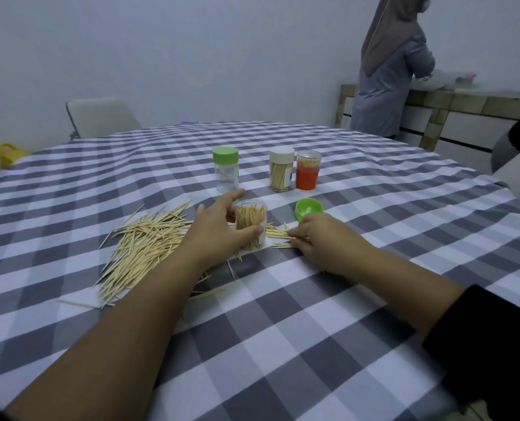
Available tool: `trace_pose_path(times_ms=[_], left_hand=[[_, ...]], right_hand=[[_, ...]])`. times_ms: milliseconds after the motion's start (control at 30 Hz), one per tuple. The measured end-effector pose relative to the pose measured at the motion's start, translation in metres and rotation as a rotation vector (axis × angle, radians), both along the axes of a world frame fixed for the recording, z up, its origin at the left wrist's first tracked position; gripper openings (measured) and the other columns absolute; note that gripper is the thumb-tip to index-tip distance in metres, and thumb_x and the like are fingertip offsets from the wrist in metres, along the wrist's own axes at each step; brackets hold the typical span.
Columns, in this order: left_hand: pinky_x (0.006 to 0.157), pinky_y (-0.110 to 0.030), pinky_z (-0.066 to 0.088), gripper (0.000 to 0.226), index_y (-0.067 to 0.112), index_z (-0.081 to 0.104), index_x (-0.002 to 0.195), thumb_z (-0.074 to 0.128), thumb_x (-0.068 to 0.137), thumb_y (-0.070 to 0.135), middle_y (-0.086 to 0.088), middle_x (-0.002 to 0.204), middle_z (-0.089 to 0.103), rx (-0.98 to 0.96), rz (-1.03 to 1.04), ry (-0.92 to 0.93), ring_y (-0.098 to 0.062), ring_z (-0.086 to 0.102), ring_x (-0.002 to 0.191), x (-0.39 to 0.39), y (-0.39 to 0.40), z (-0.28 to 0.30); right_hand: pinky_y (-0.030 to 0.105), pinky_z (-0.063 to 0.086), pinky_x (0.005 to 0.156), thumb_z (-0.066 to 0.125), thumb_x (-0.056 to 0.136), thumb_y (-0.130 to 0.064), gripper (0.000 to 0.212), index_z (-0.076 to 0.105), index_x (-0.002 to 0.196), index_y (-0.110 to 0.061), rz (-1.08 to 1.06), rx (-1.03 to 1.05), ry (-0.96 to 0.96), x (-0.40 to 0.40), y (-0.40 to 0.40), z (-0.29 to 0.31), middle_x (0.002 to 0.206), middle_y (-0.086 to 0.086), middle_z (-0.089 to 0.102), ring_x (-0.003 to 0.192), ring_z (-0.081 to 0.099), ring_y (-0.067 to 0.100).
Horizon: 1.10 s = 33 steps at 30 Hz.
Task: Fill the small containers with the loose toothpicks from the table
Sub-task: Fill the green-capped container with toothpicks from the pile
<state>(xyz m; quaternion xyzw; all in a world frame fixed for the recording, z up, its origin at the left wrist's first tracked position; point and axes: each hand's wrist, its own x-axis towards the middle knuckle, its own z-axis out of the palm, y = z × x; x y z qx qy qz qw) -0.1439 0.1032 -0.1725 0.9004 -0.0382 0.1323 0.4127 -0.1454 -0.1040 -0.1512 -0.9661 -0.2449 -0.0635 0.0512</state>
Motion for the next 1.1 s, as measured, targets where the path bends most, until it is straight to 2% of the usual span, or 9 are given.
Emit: trace_pose_path(times_ms=[133,267,367,467,567,633,700,900,1100], left_hand=[[0.108,-0.052,0.035,0.076,0.043,0.034,0.141,0.073,0.076,0.045,0.009,0.114,0.057,0.005,-0.003,0.008,-0.025,0.039,0.132,-0.003,-0.003,0.003],[0.108,-0.052,0.034,0.077,0.043,0.034,0.14,0.074,0.075,0.046,0.012,0.109,0.056,0.005,-0.015,0.007,-0.025,0.039,0.132,-0.004,-0.003,0.005],[0.106,-0.05,0.037,0.078,0.043,0.034,0.14,0.075,0.074,0.045,0.013,0.109,0.057,-0.013,-0.018,0.01,-0.023,0.041,0.13,-0.005,-0.003,0.006],[0.107,-0.052,0.036,0.079,0.045,0.034,0.14,0.075,0.073,0.046,0.01,0.115,0.059,-0.015,-0.018,0.017,-0.025,0.039,0.132,-0.005,-0.002,0.005],[0.107,-0.052,0.036,0.079,0.044,0.034,0.141,0.075,0.073,0.046,0.007,0.121,0.06,-0.024,-0.019,0.018,-0.025,0.04,0.132,-0.005,-0.003,0.005],[0.107,-0.052,0.036,0.079,0.043,0.034,0.141,0.075,0.073,0.045,0.005,0.123,0.059,-0.03,-0.021,0.022,-0.025,0.04,0.132,-0.005,-0.003,0.005],[0.107,-0.052,0.036,0.08,0.044,0.034,0.14,0.076,0.072,0.047,0.006,0.122,0.06,-0.043,-0.025,0.025,-0.026,0.04,0.132,-0.004,-0.002,0.005],[0.107,-0.05,0.037,0.08,0.043,0.034,0.141,0.076,0.073,0.045,0.006,0.119,0.062,-0.046,-0.034,0.018,-0.024,0.043,0.129,-0.005,-0.003,0.005],[0.106,-0.045,0.039,0.081,0.041,0.035,0.141,0.077,0.073,0.042,0.004,0.119,0.062,-0.047,-0.047,0.018,-0.019,0.048,0.124,-0.007,-0.002,0.009]], right_hand=[[0.023,0.039,0.084,0.048,0.098,-0.027,0.039,0.049,0.137,-0.023,-0.118,0.217,0.25,0.001,-0.017,0.019,0.132,0.001,0.054,0.108,0.052,0.016],[0.028,0.033,0.1,0.059,0.087,-0.049,0.069,0.031,0.146,-0.027,-0.144,0.06,0.438,-0.003,-0.043,0.026,0.145,-0.001,0.039,0.126,0.041,0.018],[0.036,0.033,0.107,0.061,0.077,-0.062,0.084,0.03,0.146,-0.025,-0.161,-0.051,0.428,-0.005,-0.048,0.022,0.144,0.002,0.037,0.128,0.037,0.021],[0.038,0.042,0.098,0.059,0.079,-0.062,0.067,0.047,0.134,-0.027,-0.159,-0.065,0.391,-0.003,-0.046,0.018,0.122,0.004,0.047,0.111,0.046,0.021],[0.035,0.046,0.083,0.057,0.087,-0.052,0.034,0.062,0.111,-0.029,-0.138,-0.011,0.366,0.003,-0.044,0.014,0.097,0.001,0.054,0.091,0.053,0.02],[0.03,0.043,0.069,0.055,0.092,-0.041,0.029,0.065,0.114,-0.025,-0.147,0.026,0.345,0.005,-0.042,0.012,0.088,0.0,0.057,0.08,0.054,0.017],[0.028,0.041,0.067,0.053,0.095,-0.032,0.029,0.065,0.119,-0.021,-0.168,0.054,0.317,0.006,-0.037,0.011,0.092,0.002,0.063,0.079,0.054,0.016],[0.023,0.04,0.078,0.053,0.096,-0.022,0.029,0.063,0.123,-0.018,-0.245,0.064,0.274,0.015,-0.017,0.01,0.118,0.004,0.063,0.104,0.056,0.02],[0.026,0.043,0.08,0.046,0.099,-0.021,0.032,0.059,0.128,-0.018,-0.199,0.087,0.322,0.019,0.005,0.014,0.12,0.006,0.062,0.1,0.056,0.02]])
